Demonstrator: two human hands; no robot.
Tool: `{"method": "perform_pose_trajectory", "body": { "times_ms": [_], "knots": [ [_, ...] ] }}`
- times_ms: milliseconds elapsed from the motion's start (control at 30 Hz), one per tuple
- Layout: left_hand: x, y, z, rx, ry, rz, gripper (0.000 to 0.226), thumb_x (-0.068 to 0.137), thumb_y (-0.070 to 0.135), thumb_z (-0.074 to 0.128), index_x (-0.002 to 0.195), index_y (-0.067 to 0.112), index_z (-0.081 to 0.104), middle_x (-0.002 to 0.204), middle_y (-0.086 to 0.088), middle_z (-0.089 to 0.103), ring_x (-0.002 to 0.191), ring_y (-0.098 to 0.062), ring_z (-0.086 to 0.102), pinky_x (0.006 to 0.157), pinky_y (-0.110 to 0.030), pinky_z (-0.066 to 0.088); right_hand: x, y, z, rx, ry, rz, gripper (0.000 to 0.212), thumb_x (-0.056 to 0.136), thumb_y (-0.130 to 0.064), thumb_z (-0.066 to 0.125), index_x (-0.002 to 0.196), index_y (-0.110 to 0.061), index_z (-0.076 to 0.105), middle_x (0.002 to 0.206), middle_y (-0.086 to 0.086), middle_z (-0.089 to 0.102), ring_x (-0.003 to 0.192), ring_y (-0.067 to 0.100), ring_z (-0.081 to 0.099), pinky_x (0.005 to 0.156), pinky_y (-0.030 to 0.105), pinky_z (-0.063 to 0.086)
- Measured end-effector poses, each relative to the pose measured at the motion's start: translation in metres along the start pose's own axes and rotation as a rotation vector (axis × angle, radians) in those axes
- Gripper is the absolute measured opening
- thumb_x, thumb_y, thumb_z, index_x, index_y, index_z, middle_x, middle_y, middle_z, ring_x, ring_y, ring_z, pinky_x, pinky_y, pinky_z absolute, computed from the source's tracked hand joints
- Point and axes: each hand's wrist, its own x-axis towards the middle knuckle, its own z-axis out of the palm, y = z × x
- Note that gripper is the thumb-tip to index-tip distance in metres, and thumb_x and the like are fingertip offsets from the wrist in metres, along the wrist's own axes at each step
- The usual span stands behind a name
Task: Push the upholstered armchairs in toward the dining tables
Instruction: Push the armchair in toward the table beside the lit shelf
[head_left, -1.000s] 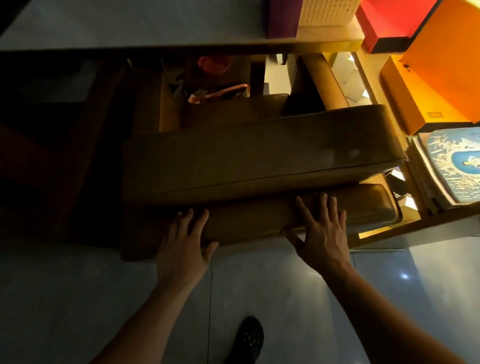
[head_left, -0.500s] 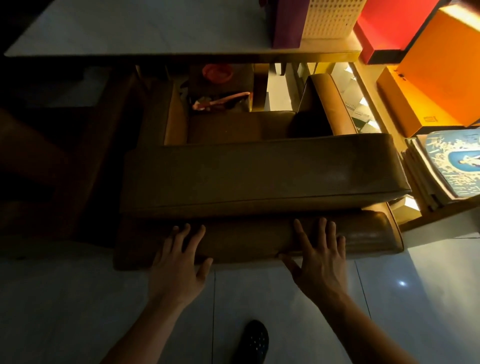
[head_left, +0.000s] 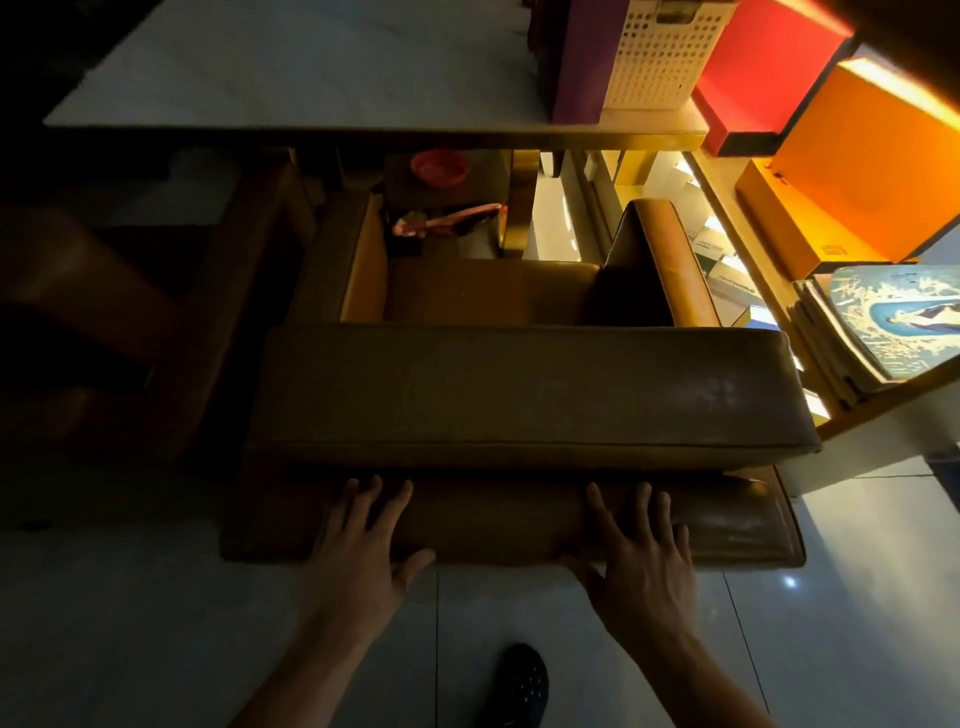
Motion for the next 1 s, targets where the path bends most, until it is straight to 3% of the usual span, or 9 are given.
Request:
{"method": "perform_pose_trajectory", "body": {
  "times_ms": [100, 233, 333, 500, 667, 900, 1000],
  "knots": [
    [0.004, 0.000, 0.002, -0.024, 0.016, 0.022, 0.076, 0.083, 0.079, 0.035, 0.143, 0.034, 0.047, 0.147, -0.004, 0.049, 0.137, -0.033, 0.037, 0.102, -0.051, 0.045, 0.005, 0.000, -0.002, -0.013, -0.069, -0.001, 0.088, 0.083, -0.082, 0.028, 0.154, -0.044, -0.009, 0.164, 0.021, 0.002, 0.150, 0.044, 0.002, 0.118, 0.059, 0.022],
    [0.008, -0.002, 0.008, -0.034, 0.059, 0.071, 0.077, 0.082, 0.075, 0.033, 0.143, 0.030, 0.049, 0.145, -0.005, 0.050, 0.136, -0.034, 0.039, 0.107, -0.054, 0.039, 0.013, -0.003, 0.000, -0.001, -0.047, 0.021, 0.090, 0.076, -0.086, 0.018, 0.155, -0.043, 0.008, 0.161, 0.023, 0.020, 0.147, 0.047, 0.018, 0.110, 0.062, 0.033],
    [0.025, 0.001, 0.006, -0.027, 0.085, 0.063, 0.077, 0.081, 0.075, 0.033, 0.141, 0.030, 0.051, 0.143, -0.005, 0.052, 0.135, -0.034, 0.040, 0.106, -0.054, 0.041, 0.031, -0.001, -0.002, -0.006, -0.055, 0.012, 0.091, 0.074, -0.086, 0.010, 0.154, -0.044, -0.001, 0.163, 0.022, 0.012, 0.148, 0.046, 0.011, 0.113, 0.061, 0.028],
    [0.074, 0.010, -0.006, -0.036, 0.067, 0.016, 0.075, 0.077, 0.075, 0.050, 0.139, 0.032, 0.052, 0.143, -0.004, 0.053, 0.134, -0.033, 0.040, 0.101, -0.052, 0.046, 0.078, -0.003, -0.018, -0.011, -0.031, -0.011, 0.088, 0.083, -0.080, 0.030, 0.154, -0.044, -0.007, 0.164, 0.021, 0.000, 0.150, 0.045, 0.001, 0.118, 0.060, 0.020],
    [0.126, 0.017, -0.012, -0.033, 0.092, 0.001, 0.077, 0.077, 0.069, 0.061, 0.144, 0.034, 0.046, 0.148, -0.003, 0.047, 0.140, -0.032, 0.033, 0.104, -0.051, 0.044, 0.135, -0.002, -0.030, -0.017, 0.060, -0.040, 0.088, 0.084, -0.075, 0.045, 0.157, -0.037, 0.012, 0.161, 0.026, 0.015, 0.147, 0.049, 0.012, 0.113, 0.064, 0.027],
    [0.184, 0.022, -0.019, -0.091, 0.111, -0.005, 0.076, 0.080, 0.062, 0.067, 0.145, 0.032, 0.044, 0.152, -0.004, 0.042, 0.143, -0.031, 0.027, 0.109, -0.050, 0.037, 0.193, -0.006, -0.045, -0.031, 0.068, -0.063, 0.089, 0.081, -0.080, 0.022, 0.157, -0.038, 0.005, 0.162, 0.024, 0.011, 0.148, 0.048, 0.009, 0.115, 0.061, 0.027],
    [0.198, 0.021, -0.025, -0.090, 0.129, 0.004, 0.076, 0.079, 0.062, 0.067, 0.145, 0.031, 0.044, 0.151, -0.005, 0.043, 0.142, -0.032, 0.029, 0.109, -0.051, 0.037, 0.206, -0.009, -0.048, -0.033, 0.065, -0.068, 0.088, 0.084, -0.080, 0.027, 0.157, -0.038, 0.003, 0.162, 0.024, 0.008, 0.148, 0.048, 0.007, 0.116, 0.061, 0.024]
  ]
}}
